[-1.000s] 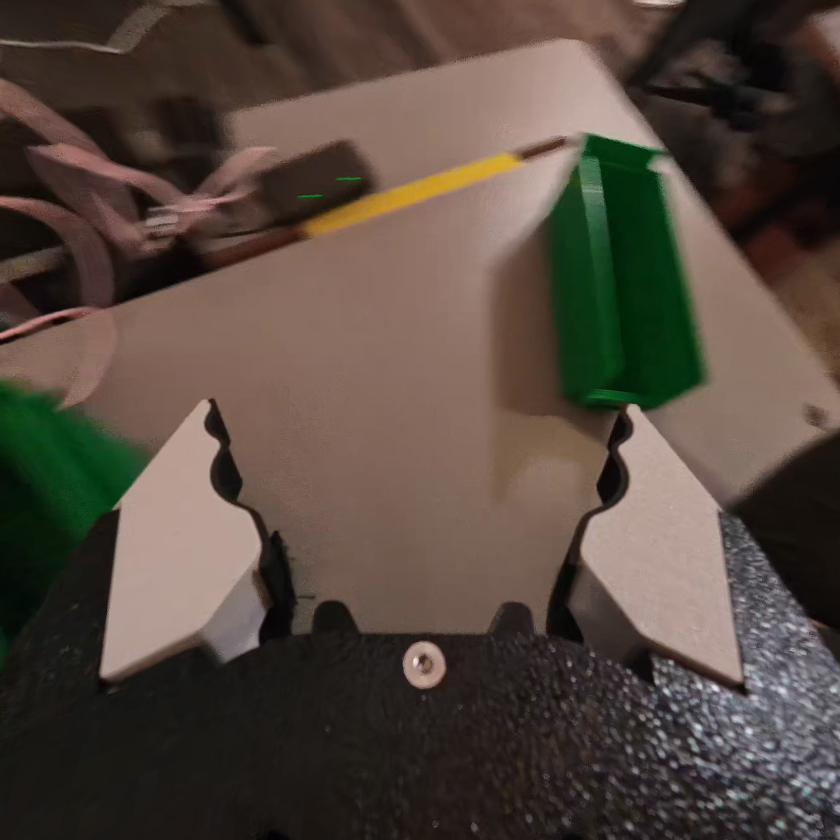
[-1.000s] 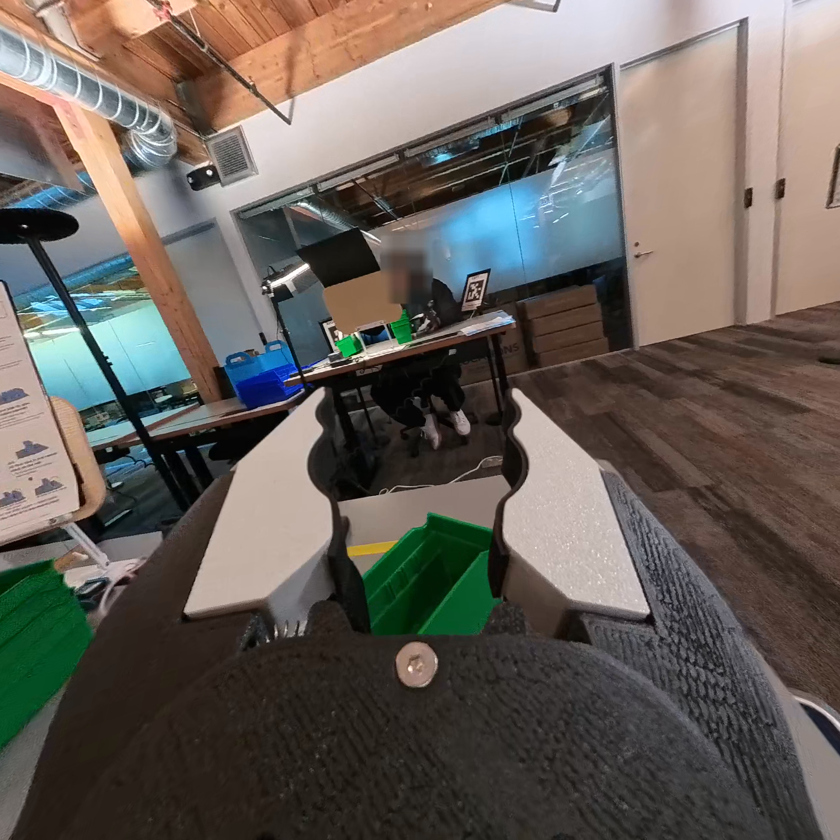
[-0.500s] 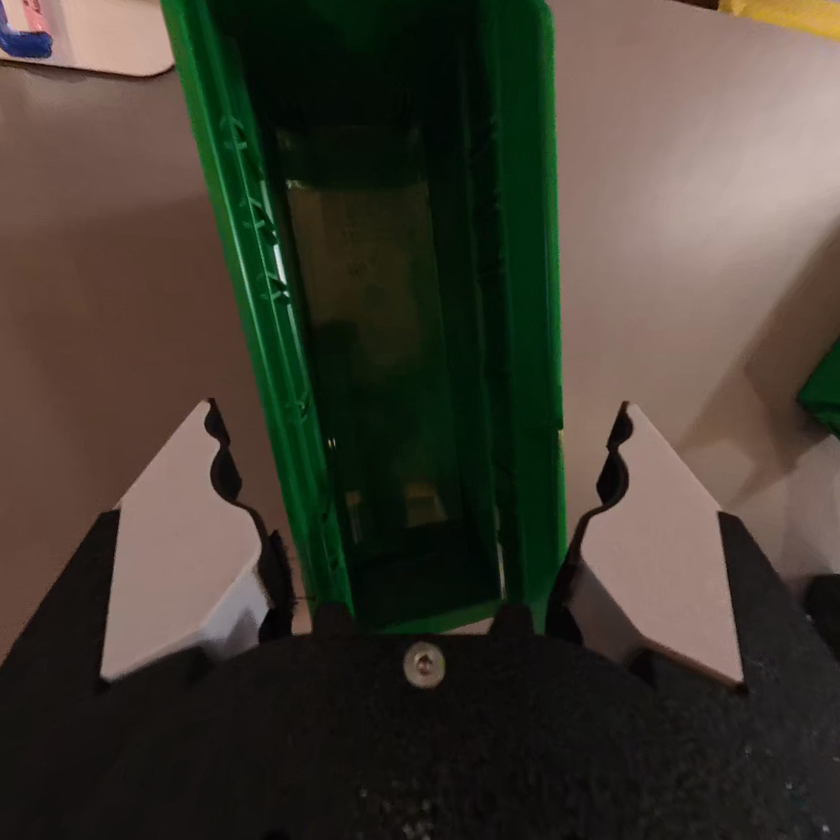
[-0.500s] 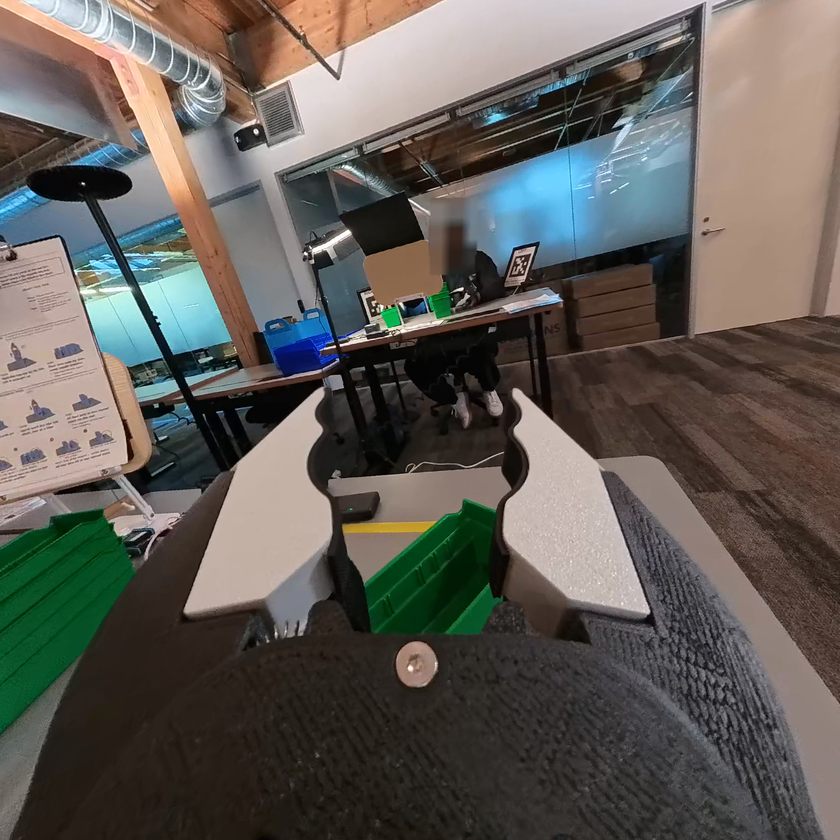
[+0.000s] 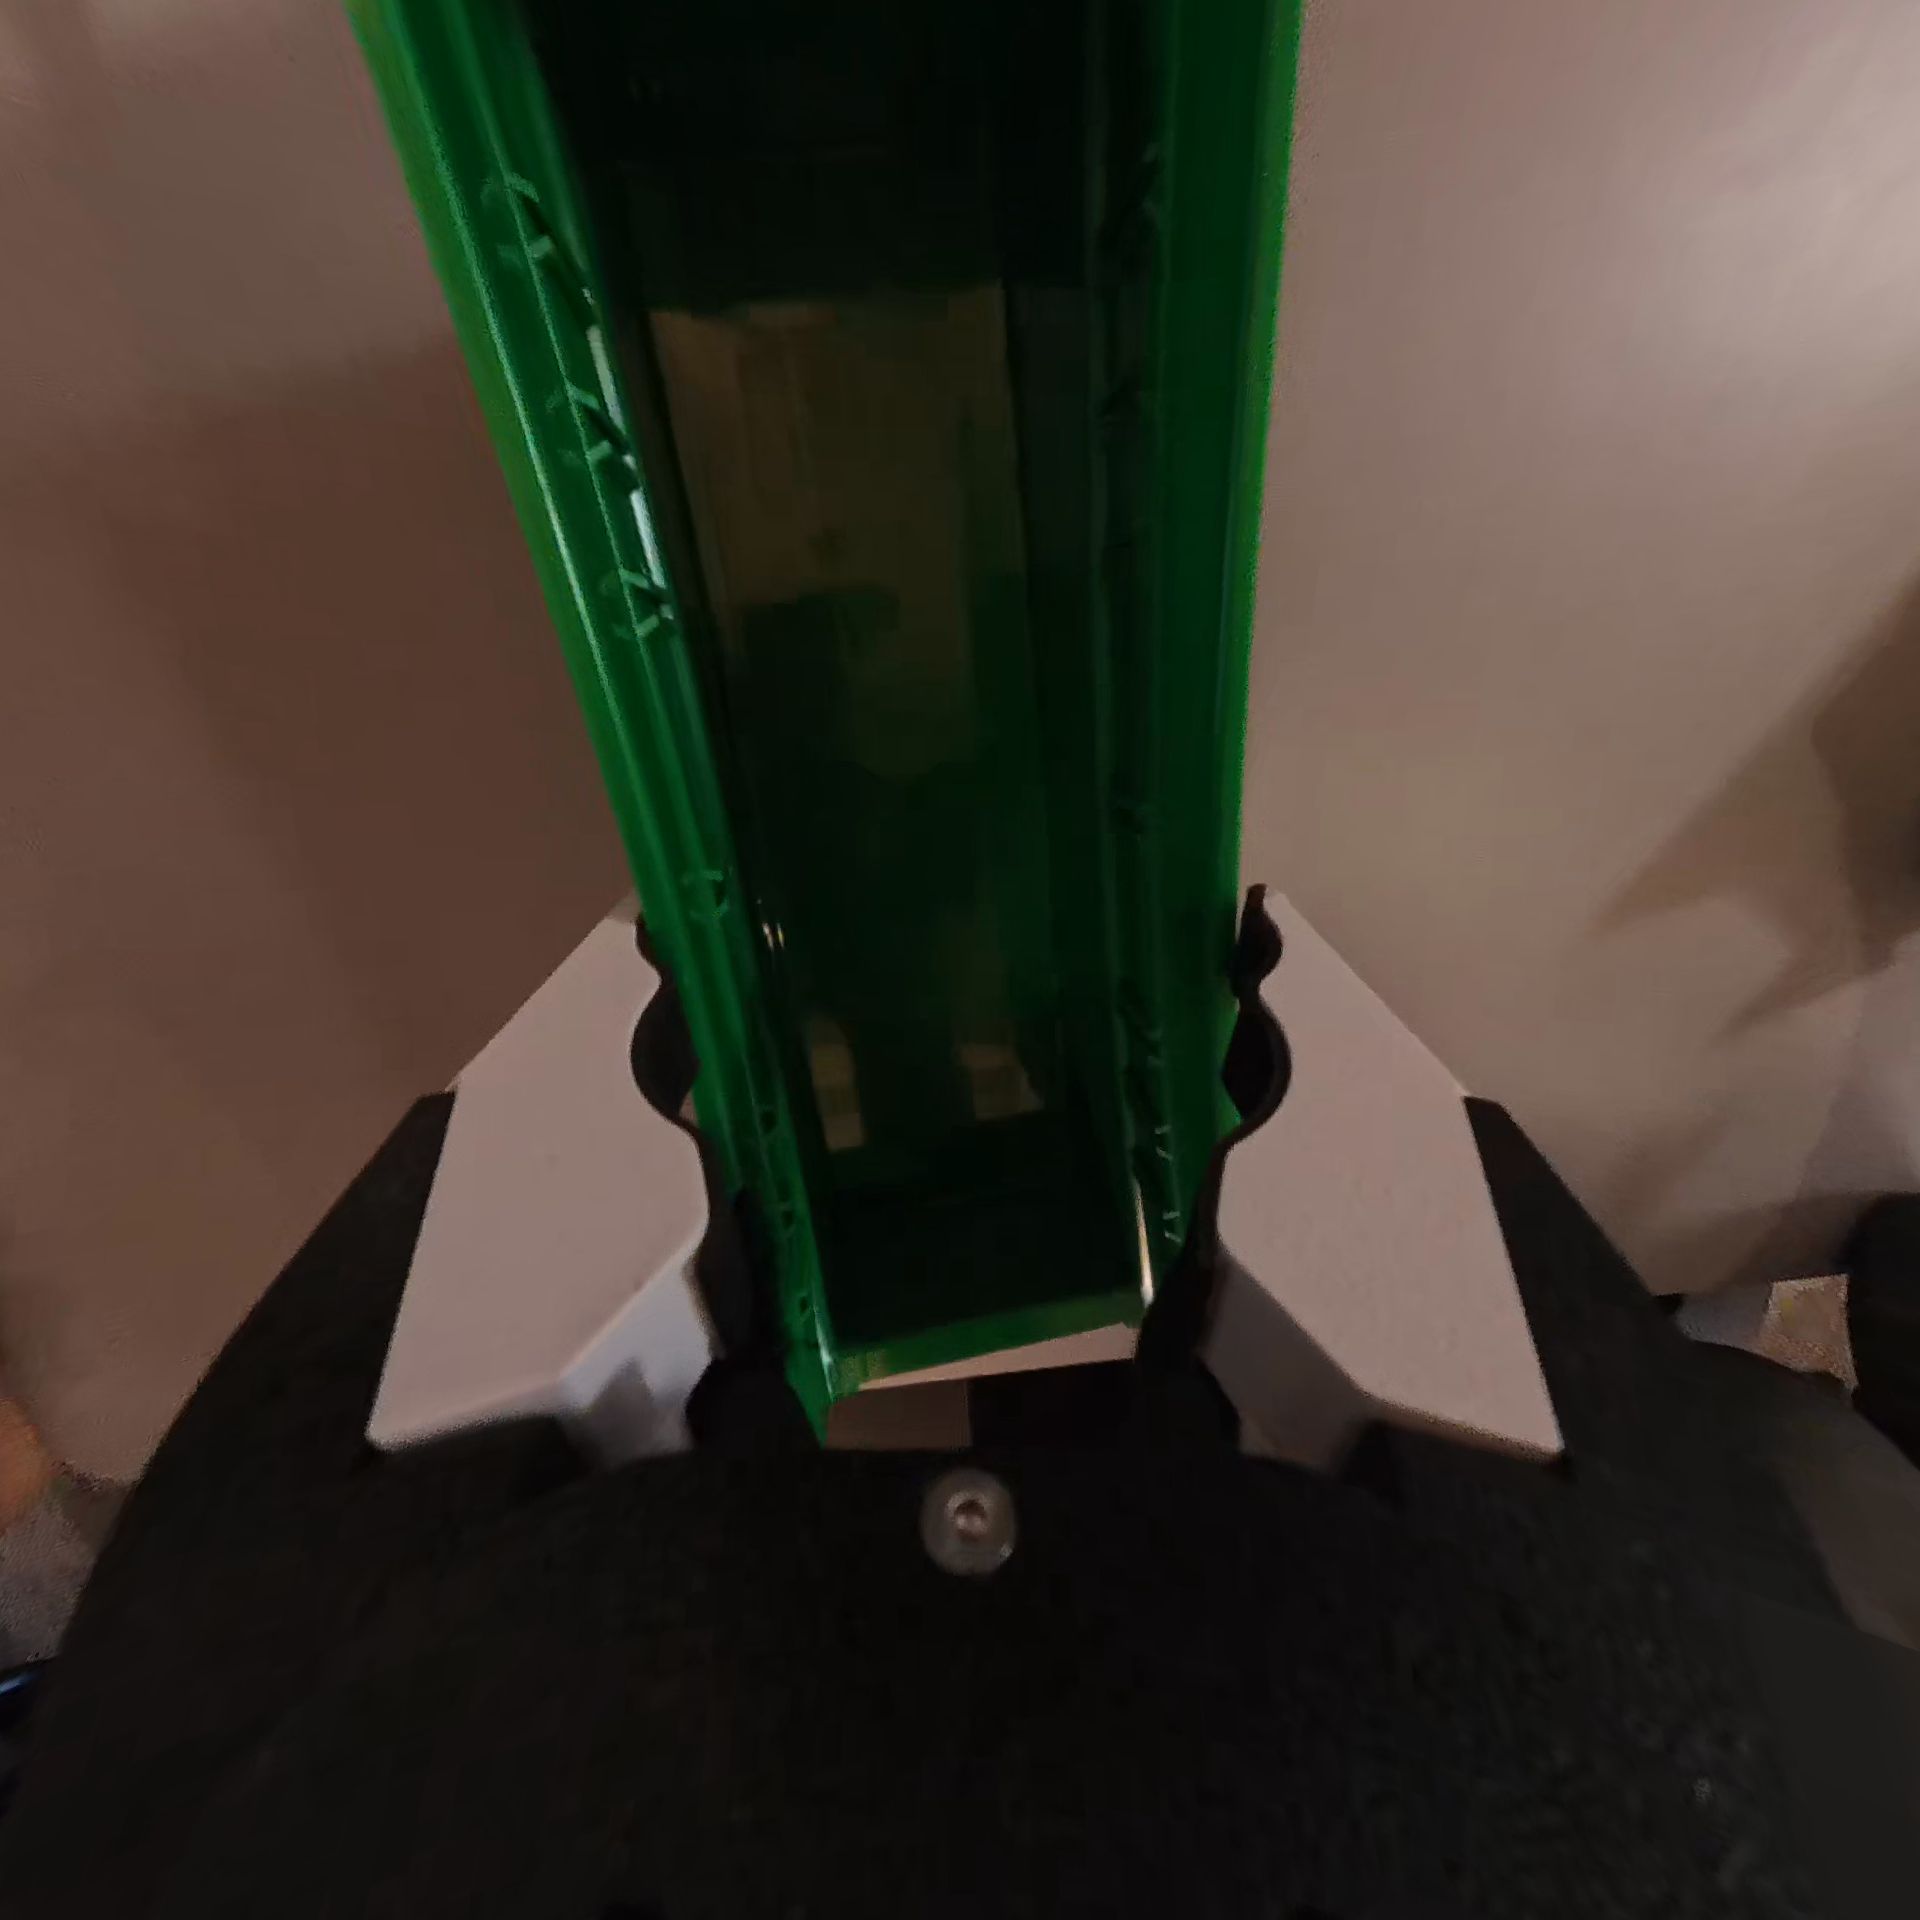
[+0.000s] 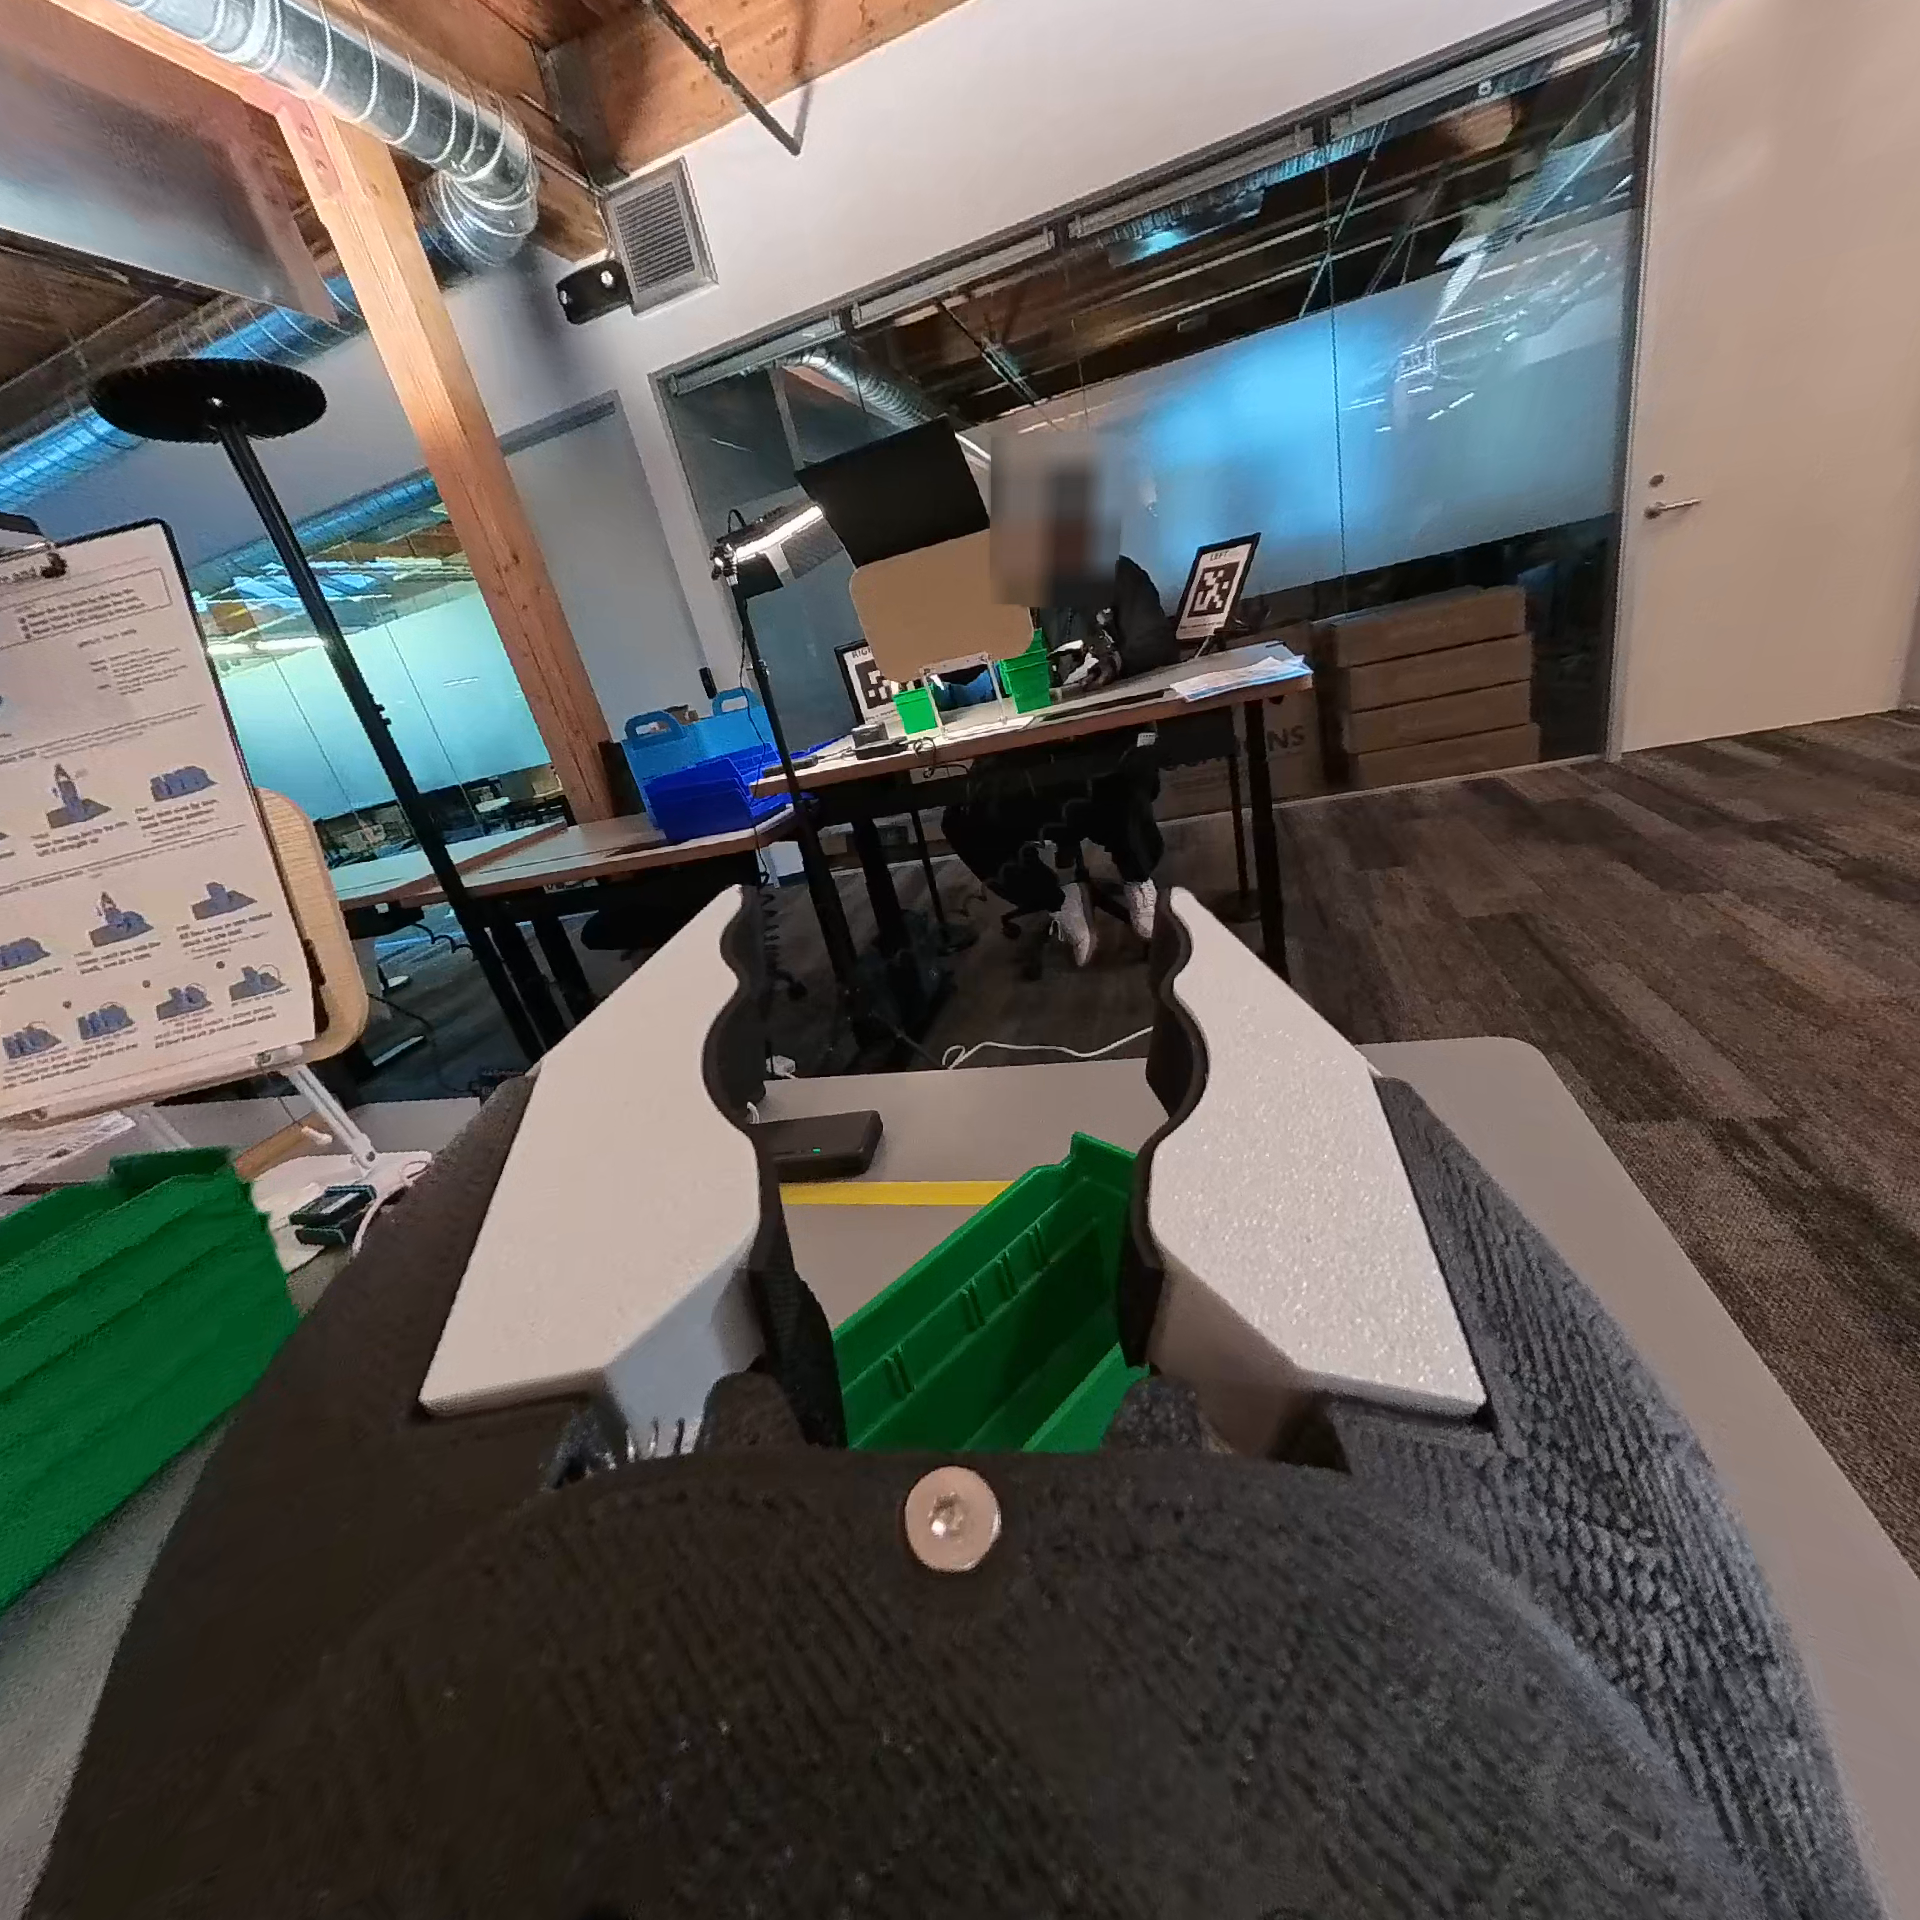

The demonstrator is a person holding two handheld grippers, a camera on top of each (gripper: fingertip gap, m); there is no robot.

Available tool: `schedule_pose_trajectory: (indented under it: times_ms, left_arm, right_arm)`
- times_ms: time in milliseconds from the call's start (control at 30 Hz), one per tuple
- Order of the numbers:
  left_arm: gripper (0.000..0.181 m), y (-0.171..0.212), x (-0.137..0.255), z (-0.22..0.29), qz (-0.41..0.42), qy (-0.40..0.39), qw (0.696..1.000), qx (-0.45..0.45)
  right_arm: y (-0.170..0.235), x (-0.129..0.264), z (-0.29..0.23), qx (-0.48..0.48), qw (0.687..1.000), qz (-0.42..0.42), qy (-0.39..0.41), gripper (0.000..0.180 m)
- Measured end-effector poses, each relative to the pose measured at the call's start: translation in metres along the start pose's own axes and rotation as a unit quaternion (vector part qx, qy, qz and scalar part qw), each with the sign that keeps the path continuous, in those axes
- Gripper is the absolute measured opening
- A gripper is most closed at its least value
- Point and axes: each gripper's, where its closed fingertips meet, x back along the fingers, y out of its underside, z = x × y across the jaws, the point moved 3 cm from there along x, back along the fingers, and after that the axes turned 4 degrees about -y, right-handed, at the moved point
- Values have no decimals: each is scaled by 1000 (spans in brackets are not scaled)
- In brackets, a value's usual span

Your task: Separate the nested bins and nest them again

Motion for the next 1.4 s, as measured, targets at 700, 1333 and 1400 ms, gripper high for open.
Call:
schedule_pose_trajectory:
  times_ms: [700,1333,1400]
  left_arm:
    - [103,1,5,-16,44,-2,999,-19]
    - [106,5,7,-46,74,-21,997,29]
    - [108,8,3,-47,66,-18,997,33]
  right_arm:
    - [-6,-1,-30,-52,992,20,-116,71]
    - [0,-7,-34,-27,994,1,-102,68]
    - [1,-7,-34,-26,994,-1,-102,68]
